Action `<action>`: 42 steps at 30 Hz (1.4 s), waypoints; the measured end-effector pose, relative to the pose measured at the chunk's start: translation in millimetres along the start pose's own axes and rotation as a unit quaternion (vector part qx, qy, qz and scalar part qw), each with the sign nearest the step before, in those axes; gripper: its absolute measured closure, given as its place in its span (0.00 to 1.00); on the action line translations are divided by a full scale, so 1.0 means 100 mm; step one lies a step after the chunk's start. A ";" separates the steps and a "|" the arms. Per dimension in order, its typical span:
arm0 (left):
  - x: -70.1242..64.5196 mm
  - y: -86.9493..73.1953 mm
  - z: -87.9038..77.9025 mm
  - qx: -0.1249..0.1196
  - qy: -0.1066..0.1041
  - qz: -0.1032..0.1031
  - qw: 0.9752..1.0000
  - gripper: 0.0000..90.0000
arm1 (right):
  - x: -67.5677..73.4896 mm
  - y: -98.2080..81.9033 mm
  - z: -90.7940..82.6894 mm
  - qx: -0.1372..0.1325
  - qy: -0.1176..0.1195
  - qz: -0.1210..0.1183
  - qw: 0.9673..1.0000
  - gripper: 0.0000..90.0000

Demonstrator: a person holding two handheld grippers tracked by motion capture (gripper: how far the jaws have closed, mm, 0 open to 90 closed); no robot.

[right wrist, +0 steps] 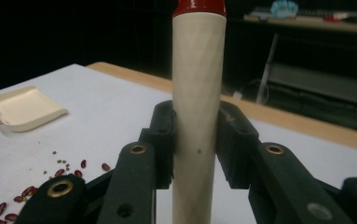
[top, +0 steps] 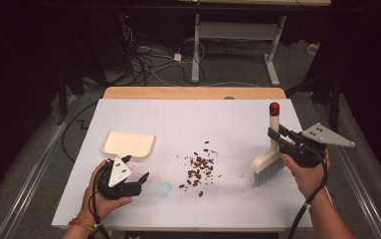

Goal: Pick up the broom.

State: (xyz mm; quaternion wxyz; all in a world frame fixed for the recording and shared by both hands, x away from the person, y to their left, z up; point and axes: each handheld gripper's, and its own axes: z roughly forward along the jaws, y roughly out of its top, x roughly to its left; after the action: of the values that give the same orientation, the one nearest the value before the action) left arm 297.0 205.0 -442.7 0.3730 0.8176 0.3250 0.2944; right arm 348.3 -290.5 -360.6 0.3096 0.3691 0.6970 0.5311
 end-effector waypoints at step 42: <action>-1.31 1.48 0.84 -0.072 -0.211 0.063 0.973 0.62 | 1.22 0.06 0.00 -0.065 0.033 -0.069 0.995 0.78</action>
State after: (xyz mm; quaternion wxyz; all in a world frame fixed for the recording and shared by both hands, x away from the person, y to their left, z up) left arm 323.9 -4.0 -401.5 0.4719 0.8510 0.1647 0.1614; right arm 283.7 -186.7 -359.5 0.3459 0.2817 0.6943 0.5647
